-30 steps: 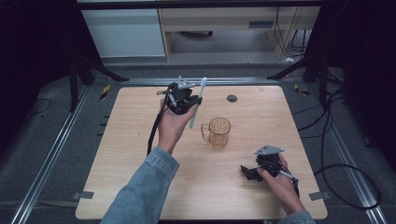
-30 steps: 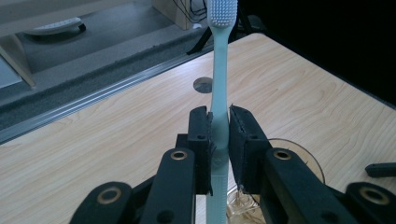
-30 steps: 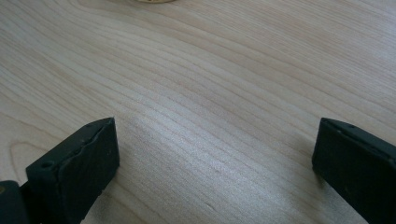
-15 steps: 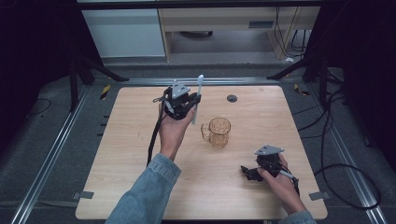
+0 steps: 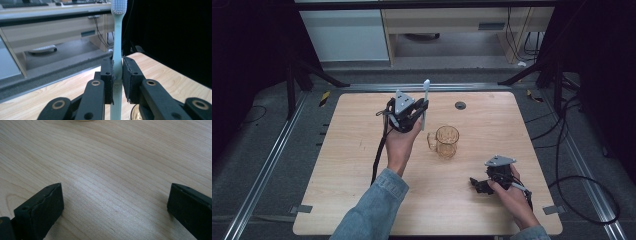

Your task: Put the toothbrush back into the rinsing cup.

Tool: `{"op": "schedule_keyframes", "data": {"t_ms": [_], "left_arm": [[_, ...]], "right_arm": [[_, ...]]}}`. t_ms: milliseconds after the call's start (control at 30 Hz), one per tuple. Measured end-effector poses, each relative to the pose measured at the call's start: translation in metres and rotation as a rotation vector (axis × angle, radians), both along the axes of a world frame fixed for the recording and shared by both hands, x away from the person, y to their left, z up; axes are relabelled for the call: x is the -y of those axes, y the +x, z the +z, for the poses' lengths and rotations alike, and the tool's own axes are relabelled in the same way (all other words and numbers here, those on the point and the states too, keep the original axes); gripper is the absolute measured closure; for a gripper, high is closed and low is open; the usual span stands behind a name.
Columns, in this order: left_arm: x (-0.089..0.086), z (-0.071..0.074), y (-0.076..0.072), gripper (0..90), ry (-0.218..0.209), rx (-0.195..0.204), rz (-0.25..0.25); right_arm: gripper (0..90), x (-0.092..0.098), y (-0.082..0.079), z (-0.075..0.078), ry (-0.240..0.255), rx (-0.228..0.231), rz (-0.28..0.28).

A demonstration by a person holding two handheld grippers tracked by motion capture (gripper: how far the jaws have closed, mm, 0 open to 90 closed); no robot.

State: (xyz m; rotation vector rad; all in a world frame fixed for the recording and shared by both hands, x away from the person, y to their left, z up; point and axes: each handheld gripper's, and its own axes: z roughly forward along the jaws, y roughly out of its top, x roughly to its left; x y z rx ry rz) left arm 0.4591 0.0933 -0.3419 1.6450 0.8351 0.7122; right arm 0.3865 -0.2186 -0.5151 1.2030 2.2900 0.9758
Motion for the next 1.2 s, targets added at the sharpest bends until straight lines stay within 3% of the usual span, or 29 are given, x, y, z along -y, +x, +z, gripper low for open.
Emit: {"op": "schedule_keyframes", "data": {"t_ms": [333, 400, 667, 833, 1000, 1200], "left_arm": [[-0.002, -0.007, -0.007, 78.8, -0.042, 0.077, -0.006], [-0.001, -0.009, -0.008, 78.7, -0.066, 0.091, -0.016], [0.001, -0.013, -0.012, 78.7, -0.047, 0.106, -0.025], [-0.002, -0.022, -0.016, 78.8, -0.065, 0.127, -0.025], [-0.003, -0.033, -0.015, 78.7, -0.095, 0.109, -0.023], [-0.001, -0.038, -0.013, 78.7, -0.103, 0.113, -0.024]], "right_arm": [[1.0, 0.0, 0.0, 0.0, 0.001, 0.001, 0.005], [1.0, 0.0, 0.0, 0.0, 0.001, 0.002, 0.008], [1.0, 0.0, 0.0, 0.0, 0.0, 0.002, 0.011], [1.0, 0.0, 0.0, 0.0, -0.001, 0.003, 0.012], [1.0, 0.0, 0.0, 0.0, -0.001, 0.001, 0.014], [1.1, -0.001, -0.001, 0.0, -0.002, 0.002, 0.021]]}}
